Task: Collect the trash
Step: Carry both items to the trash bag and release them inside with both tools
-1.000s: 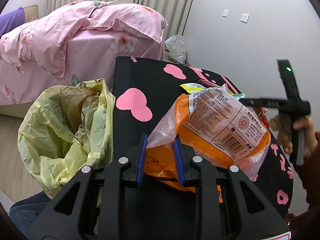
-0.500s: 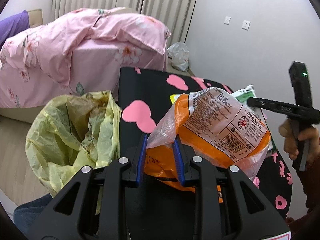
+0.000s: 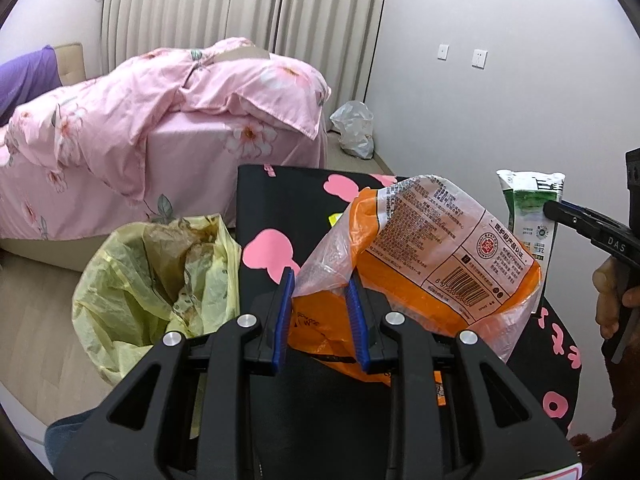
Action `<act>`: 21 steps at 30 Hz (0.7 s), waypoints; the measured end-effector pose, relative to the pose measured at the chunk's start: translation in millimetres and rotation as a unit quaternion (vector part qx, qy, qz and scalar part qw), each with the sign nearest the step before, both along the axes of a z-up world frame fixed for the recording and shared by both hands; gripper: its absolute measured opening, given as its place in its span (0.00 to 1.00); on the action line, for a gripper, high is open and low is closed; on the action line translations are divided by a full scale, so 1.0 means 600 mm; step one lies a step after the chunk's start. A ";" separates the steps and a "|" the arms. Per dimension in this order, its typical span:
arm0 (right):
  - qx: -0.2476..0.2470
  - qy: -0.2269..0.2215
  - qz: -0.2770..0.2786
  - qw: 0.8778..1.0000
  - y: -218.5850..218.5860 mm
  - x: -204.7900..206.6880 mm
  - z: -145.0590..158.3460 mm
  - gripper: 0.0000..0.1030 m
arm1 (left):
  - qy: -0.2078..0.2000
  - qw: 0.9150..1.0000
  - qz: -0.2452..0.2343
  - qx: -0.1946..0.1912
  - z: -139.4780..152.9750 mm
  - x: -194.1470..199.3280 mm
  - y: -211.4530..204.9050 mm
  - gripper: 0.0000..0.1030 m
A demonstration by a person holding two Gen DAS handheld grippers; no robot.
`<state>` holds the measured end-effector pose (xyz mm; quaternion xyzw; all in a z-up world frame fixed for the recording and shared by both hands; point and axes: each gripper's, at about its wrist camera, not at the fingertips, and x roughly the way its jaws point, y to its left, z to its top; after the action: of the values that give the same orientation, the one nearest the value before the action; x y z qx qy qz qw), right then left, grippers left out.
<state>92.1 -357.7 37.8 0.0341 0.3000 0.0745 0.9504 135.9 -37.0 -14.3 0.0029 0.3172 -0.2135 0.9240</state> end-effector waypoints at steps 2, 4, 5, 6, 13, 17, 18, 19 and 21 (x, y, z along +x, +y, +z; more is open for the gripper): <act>0.001 -0.009 -0.002 1.000 0.001 -0.007 0.009 0.27 | -0.006 1.000 0.006 0.006 0.009 -0.004 0.003 0.24; 0.003 -0.022 -0.004 1.000 0.004 -0.012 0.024 0.27 | -0.012 1.000 0.016 0.012 0.021 -0.006 0.010 0.24; 0.003 -0.028 -0.004 1.000 0.006 -0.015 0.030 0.27 | -0.016 1.000 0.022 0.016 0.026 -0.006 0.014 0.24; 0.003 -0.034 -0.004 0.999 0.009 -0.016 0.036 0.27 | -0.022 0.999 0.031 0.021 0.034 -0.006 0.021 0.24; 0.002 -0.081 0.030 0.996 0.069 -0.008 0.086 0.27 | -0.047 0.991 0.115 0.042 0.074 0.000 0.095 0.24; 0.007 -0.094 0.058 0.994 0.116 0.012 0.097 0.27 | -0.062 0.984 0.158 0.062 0.083 -0.006 0.137 0.24; 0.008 -0.096 0.066 0.993 0.132 0.020 0.100 0.27 | -0.065 0.981 0.169 0.066 0.084 -0.006 0.147 0.24; 0.007 -0.099 0.074 0.992 0.146 0.027 0.101 0.27 | -0.071 0.976 0.190 0.077 0.084 -0.006 0.164 0.24; 0.007 -0.104 0.087 0.991 0.169 0.037 0.104 0.27 | -0.074 0.968 0.223 0.088 0.083 -0.005 0.192 0.24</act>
<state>114.2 -256.3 99.9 0.0066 0.2011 0.1621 0.9660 133.1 78.3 35.7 0.0292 0.2583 0.0273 0.9652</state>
